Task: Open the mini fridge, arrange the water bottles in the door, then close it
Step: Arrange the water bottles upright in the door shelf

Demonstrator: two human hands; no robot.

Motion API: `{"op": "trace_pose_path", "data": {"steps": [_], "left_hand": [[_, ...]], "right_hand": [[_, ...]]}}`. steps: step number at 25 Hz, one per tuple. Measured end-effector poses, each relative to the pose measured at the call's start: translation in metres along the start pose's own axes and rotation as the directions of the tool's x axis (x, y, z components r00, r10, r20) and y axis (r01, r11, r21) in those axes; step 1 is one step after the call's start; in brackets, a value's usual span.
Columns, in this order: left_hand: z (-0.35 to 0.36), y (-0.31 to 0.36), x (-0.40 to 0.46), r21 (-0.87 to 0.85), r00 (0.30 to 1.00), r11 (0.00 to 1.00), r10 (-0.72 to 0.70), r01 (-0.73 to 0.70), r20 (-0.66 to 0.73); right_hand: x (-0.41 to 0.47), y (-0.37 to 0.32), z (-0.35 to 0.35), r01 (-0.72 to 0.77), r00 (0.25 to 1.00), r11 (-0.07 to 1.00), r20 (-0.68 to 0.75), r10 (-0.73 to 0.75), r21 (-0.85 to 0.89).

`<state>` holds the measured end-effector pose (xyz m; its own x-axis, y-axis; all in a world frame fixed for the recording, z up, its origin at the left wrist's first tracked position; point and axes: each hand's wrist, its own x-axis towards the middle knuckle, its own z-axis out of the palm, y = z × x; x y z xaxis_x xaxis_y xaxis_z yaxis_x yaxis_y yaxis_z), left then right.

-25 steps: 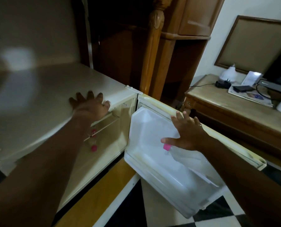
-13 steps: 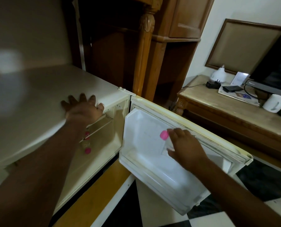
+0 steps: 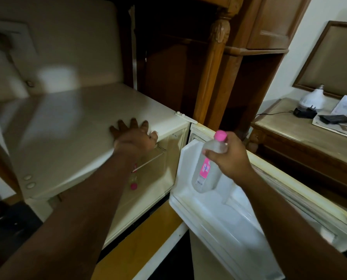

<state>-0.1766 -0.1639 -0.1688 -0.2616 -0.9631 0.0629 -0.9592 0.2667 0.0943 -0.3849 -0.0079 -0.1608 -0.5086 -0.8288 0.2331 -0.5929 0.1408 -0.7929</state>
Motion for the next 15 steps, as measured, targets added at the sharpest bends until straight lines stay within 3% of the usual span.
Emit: {"op": "trace_pose_path", "data": {"steps": [2, 6, 10, 15], "left_hand": [[0.001, 0.0, 0.001, 0.003, 1.0, 1.0, -0.009, 0.009, 0.002], [0.004, 0.0, 0.006, 0.034, 1.0, 0.999, -0.005, 0.005, -0.005], [0.007, -0.002, 0.01, 0.058, 1.0, 0.998, -0.008, 0.008, 0.0], [0.005, -0.001, 0.006, 0.055, 1.0, 0.998, -0.005, 0.006, -0.002]], "right_hand": [[-0.004, 0.03, 0.037, -0.084, 0.996, 0.993, -0.012, 0.083, -0.081], [-0.003, 0.076, 0.089, -0.09, 0.995, 0.97, 0.011, 0.095, -0.226], [-0.002, 0.108, 0.125, -0.2, 0.977, 0.975, 0.061, 0.206, -0.095], [0.006, 0.117, 0.143, -0.186, 0.98, 0.979, 0.056, 0.191, -0.083]]}}
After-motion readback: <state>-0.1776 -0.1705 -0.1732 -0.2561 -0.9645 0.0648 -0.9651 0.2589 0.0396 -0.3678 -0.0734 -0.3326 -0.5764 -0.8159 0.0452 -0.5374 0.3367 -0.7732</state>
